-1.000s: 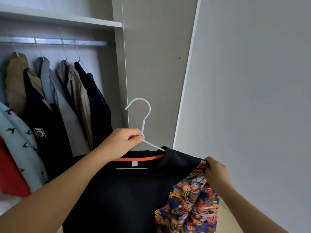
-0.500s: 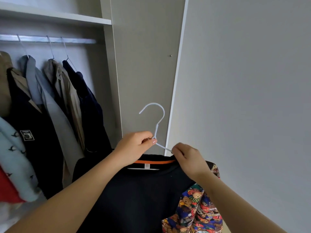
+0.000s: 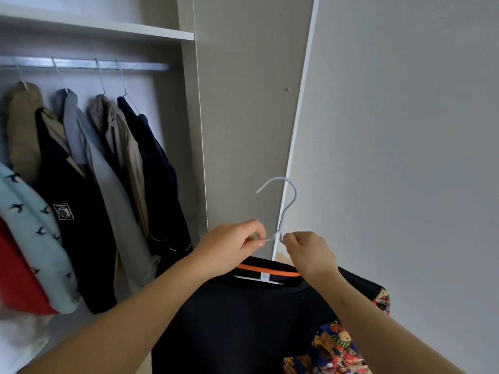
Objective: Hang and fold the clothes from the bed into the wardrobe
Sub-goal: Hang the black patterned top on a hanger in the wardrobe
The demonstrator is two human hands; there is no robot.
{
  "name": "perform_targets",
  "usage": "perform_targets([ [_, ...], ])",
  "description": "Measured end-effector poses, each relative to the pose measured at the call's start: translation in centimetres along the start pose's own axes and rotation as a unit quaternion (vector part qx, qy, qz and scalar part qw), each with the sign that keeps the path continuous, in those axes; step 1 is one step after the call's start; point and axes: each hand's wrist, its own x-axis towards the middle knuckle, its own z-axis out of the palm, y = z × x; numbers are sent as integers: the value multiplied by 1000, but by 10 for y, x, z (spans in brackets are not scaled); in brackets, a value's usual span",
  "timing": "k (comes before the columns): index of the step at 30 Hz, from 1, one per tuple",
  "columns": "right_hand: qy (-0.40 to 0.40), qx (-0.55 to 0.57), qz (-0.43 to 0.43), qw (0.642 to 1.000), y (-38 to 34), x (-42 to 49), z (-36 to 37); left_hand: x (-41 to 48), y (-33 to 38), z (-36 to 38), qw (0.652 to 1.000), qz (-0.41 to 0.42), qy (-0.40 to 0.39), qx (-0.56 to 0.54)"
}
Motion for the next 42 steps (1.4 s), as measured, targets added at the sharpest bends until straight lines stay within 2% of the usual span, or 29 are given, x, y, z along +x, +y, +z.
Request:
perform_targets([
  [2, -11, 17, -1, 1000, 0, -1, 0, -4, -6, 0, 1000, -8, 3, 21],
  [5, -41, 62, -27, 997, -7, -2, -2, -8, -9, 6, 998, -18, 28, -58],
  [8, -79, 128, -27, 988, -10, -1, -4, -6, -14, 11, 996, -21, 41, -72],
  [13, -175, 172, 44, 968, -10, 0, 9, -7, -31, 14, 999, -31, 34, 20],
  [16, -159, 174, 80, 969, -15, 9, 19, -7, -46, 12, 991, -69, 97, 55],
  [18, -143, 176, 90, 970, -20, 17, 24, -7, -54, 8, 985, -93, 144, 25],
  [22, -150, 222, 110, 957, -40, 37, 36, -8, -72, -5, 978, -136, 149, -58],
  [28, -186, 277, 96, 938, -70, 77, 63, 3, -127, -46, 965, -205, 153, -56],
  [33, -217, 320, 108, 916, -96, 127, 85, 46, -168, -75, 972, -187, 143, 14],
  [42, -188, 329, 86, 921, -186, 242, 125, 128, -271, -158, 974, -130, 166, 83],
])
